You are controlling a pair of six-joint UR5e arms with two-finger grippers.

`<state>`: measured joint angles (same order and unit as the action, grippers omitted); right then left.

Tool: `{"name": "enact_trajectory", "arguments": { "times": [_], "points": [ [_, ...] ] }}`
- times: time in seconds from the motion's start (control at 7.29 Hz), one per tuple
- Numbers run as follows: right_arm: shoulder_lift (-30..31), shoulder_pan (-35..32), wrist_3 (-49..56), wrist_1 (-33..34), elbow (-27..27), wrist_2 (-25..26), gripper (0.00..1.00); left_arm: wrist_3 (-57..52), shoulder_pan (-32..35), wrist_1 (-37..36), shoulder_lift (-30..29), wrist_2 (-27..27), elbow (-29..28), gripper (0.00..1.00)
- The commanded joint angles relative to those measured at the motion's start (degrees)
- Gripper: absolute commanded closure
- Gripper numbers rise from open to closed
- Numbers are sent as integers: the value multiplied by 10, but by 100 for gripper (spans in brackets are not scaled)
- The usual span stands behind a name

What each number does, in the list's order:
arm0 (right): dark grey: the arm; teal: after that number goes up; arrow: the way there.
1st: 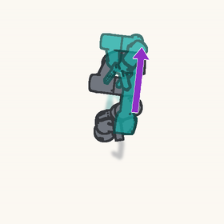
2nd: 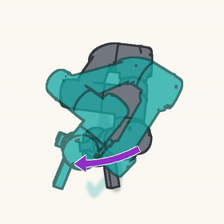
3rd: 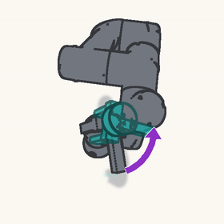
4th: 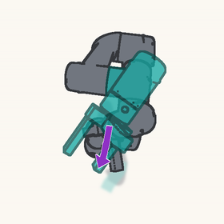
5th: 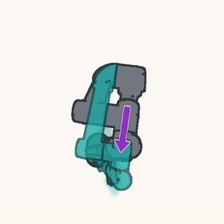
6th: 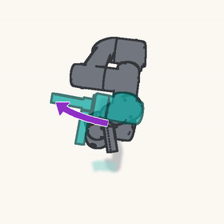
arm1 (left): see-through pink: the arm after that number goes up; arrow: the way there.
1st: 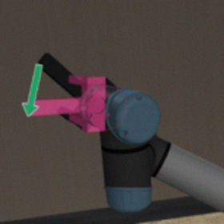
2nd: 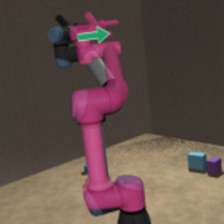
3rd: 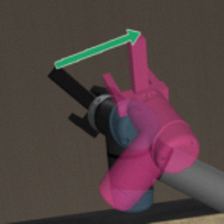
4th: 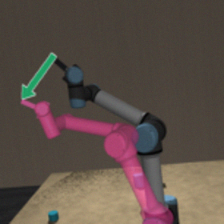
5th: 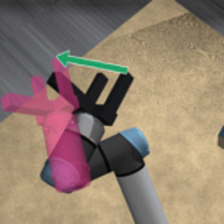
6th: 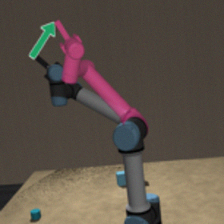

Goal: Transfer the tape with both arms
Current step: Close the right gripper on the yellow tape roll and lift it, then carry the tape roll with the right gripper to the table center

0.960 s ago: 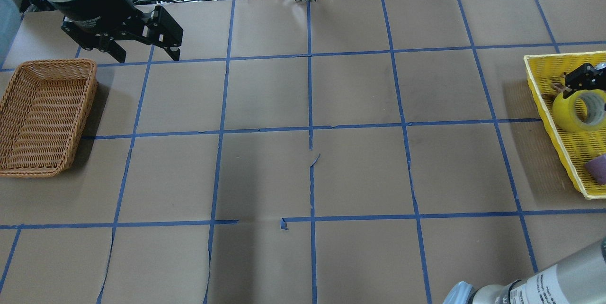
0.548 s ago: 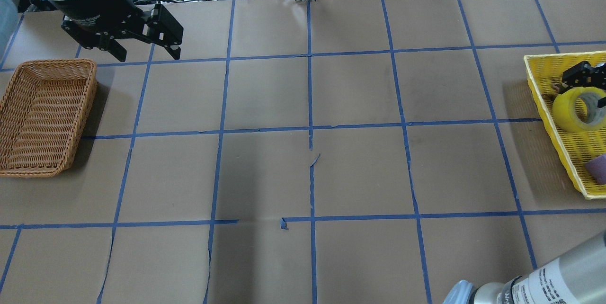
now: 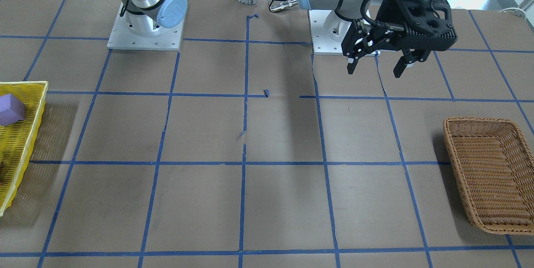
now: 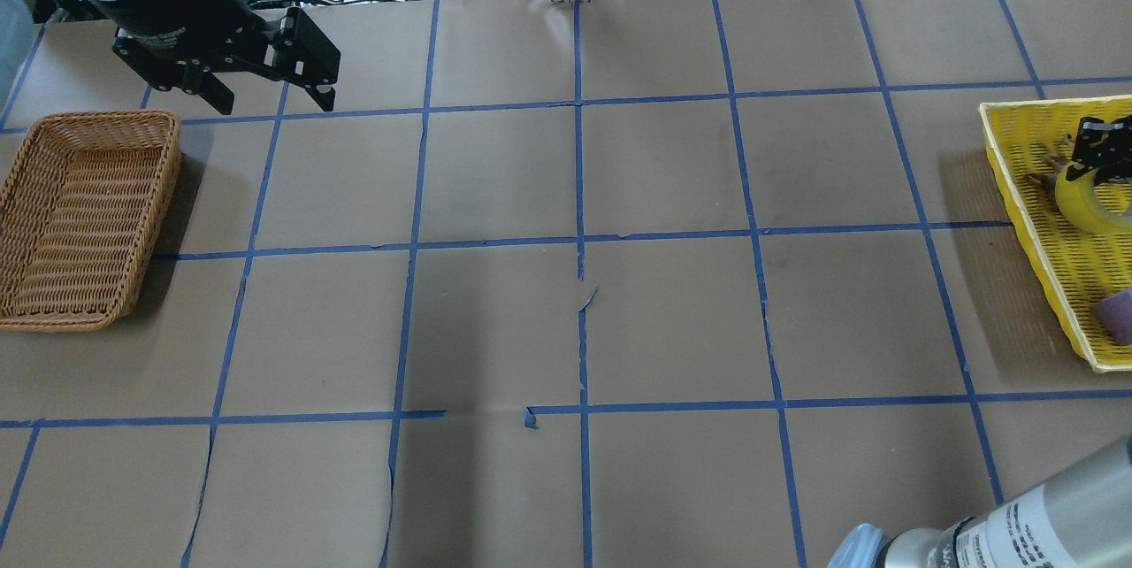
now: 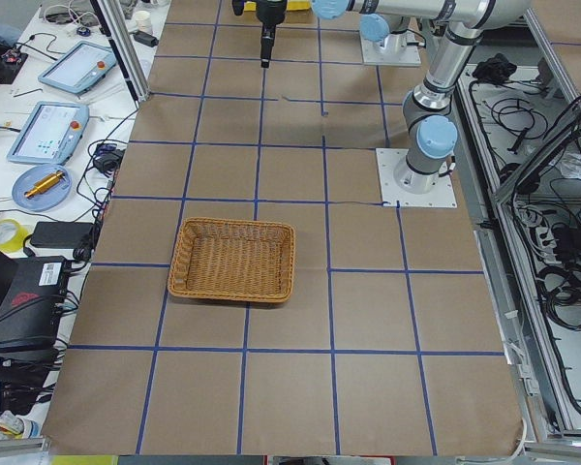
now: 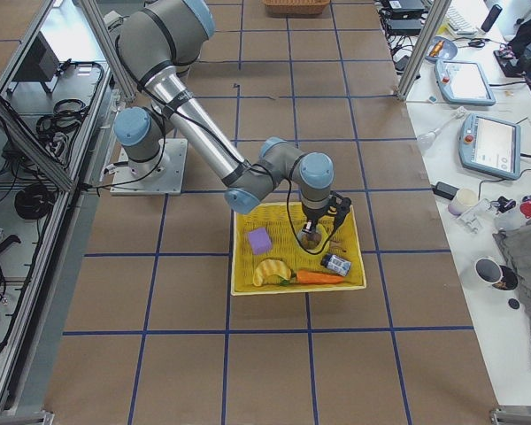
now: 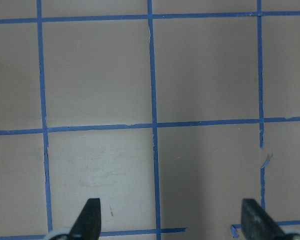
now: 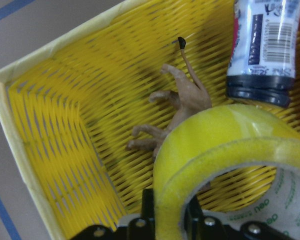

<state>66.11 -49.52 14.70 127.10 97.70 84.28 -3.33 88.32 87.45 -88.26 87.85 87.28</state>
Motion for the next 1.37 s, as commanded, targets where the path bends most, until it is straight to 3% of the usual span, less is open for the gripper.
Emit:
{"name": "enact_trajectory", "arguments": {
  "times": [0.0,0.14,0.27,0.41,0.55,0.96,1.23],
  "points": [
    [64,-21,0,-34,-3,0,100,0,-1,0,0,-2,0,0],
    [93,-54,-23,-79,-19,7,100,0,-2,0,0,1,0,0],
    [106,-110,-111,-138,-46,11,100,0,0,0,0,2,0,0],
    [104,-183,-237,-197,-77,8,100,0,-1,0,1,1,-1,0],
    [99,-257,-361,-207,-87,2,100,-1,-1,0,2,-4,0,0],
    [41,-462,-718,-155,-88,-1,100,-8,-2,0,-2,0,-1,0],
    [-23,-535,-857,-75,-89,-18,100,-39,-2,0,0,0,0,0]
  ]
}}
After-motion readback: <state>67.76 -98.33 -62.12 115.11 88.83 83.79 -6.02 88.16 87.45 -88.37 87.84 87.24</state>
